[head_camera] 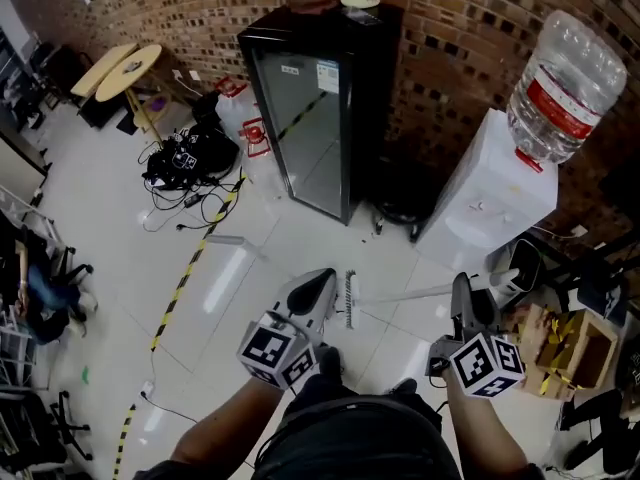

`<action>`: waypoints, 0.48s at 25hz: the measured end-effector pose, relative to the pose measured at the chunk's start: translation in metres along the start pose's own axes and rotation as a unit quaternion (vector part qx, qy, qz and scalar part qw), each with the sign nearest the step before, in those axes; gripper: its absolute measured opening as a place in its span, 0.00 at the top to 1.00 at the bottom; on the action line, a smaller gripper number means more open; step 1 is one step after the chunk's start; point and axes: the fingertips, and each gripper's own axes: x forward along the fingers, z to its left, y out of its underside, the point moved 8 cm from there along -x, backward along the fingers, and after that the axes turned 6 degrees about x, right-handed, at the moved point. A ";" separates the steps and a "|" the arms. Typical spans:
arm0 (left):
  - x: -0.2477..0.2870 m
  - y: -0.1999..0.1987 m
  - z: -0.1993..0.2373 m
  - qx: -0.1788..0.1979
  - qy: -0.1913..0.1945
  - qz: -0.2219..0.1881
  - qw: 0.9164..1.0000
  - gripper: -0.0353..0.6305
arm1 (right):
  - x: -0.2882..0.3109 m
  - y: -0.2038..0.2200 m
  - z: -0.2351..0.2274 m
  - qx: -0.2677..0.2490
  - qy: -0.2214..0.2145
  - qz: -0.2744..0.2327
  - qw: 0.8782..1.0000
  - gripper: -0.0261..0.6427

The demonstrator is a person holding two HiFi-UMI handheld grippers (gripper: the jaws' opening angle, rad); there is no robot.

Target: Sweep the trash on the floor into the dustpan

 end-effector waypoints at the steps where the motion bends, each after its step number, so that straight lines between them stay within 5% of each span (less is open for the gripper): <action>1: 0.007 -0.007 -0.011 0.004 0.006 -0.005 1.000 0.94 | -0.008 -0.013 -0.005 -0.006 -0.001 -0.013 1.000 0.77; 12: 0.031 -0.038 -0.083 0.032 0.022 -0.013 0.999 0.94 | -0.101 -0.115 -0.065 -0.088 -0.003 -0.109 0.990 0.78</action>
